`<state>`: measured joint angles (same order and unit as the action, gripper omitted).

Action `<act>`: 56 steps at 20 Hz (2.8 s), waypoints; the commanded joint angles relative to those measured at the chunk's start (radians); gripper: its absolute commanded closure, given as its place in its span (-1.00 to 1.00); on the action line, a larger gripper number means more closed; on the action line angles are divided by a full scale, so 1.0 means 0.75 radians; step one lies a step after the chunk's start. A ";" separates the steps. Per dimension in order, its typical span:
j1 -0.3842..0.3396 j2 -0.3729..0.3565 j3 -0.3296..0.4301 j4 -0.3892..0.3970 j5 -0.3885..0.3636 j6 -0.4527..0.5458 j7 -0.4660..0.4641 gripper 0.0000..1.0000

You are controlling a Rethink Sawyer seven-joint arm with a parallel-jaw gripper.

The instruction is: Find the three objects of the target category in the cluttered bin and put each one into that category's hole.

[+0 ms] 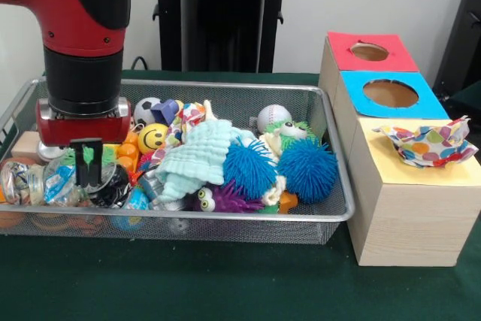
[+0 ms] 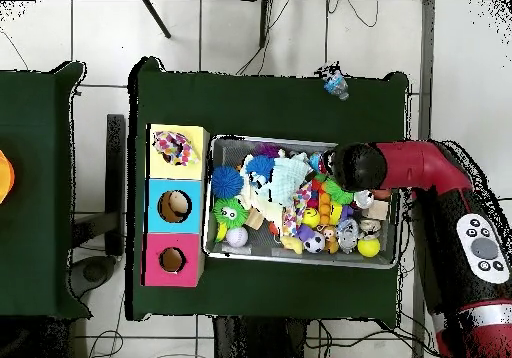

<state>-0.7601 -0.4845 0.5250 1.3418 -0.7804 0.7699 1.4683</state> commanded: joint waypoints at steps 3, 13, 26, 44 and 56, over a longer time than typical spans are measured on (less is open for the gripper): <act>-0.032 0.047 -0.030 0.000 0.253 0.038 0.244 1.00; 0.009 0.051 -0.097 -0.020 0.328 0.010 0.161 1.00; -0.042 -0.313 -0.167 0.450 0.439 -0.109 0.243 1.00; -0.073 -0.540 -0.244 0.790 0.569 -0.237 0.225 1.00; -0.063 -0.442 -0.316 0.895 0.499 -0.452 0.213 1.00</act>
<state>-0.8058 -0.8753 0.3310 1.9155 -0.3731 0.5379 1.4687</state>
